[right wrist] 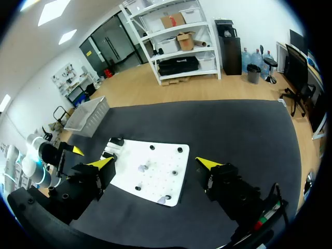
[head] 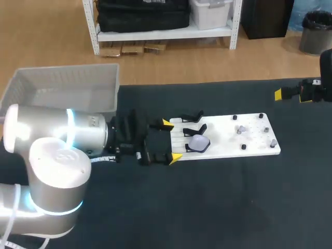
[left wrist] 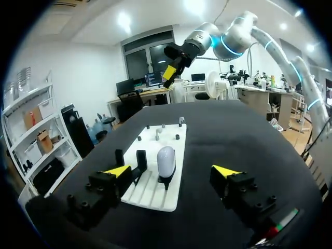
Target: Pick up each earbud case from the left stands, insert the matching earbuds, close the lid, and place the case in the box.
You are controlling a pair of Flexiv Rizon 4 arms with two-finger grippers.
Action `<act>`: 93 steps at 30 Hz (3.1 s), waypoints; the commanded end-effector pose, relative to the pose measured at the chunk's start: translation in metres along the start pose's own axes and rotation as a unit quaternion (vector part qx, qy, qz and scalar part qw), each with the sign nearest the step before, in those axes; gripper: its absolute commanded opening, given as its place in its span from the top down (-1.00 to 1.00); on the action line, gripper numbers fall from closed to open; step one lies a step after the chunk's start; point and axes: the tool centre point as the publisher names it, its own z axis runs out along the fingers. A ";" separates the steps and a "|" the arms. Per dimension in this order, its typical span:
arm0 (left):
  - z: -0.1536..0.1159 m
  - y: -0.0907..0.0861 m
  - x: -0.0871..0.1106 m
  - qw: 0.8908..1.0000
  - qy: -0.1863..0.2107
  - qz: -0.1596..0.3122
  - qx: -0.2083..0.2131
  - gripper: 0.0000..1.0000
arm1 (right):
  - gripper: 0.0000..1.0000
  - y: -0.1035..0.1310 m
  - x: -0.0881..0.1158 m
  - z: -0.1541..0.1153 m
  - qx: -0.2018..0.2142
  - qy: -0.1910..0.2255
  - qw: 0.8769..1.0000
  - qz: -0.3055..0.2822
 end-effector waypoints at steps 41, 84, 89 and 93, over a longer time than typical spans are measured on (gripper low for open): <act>0.057 0.018 0.013 0.995 0.040 -0.060 0.062 -0.21 | -1.00 -0.001 0.000 0.000 -0.002 0.000 1.000 -0.001; 0.060 0.008 0.002 0.994 0.015 -0.066 0.086 1.00 | -1.00 -0.001 0.000 0.000 -0.002 0.000 1.000 -0.001; 0.044 0.014 -0.006 0.995 0.014 -0.059 0.076 1.00 | -1.00 -0.001 0.000 0.000 -0.002 0.000 1.000 -0.001; 0.035 0.018 -0.020 0.997 0.021 -0.045 0.064 1.00 | -1.00 -0.001 0.000 0.000 -0.002 0.000 1.000 -0.001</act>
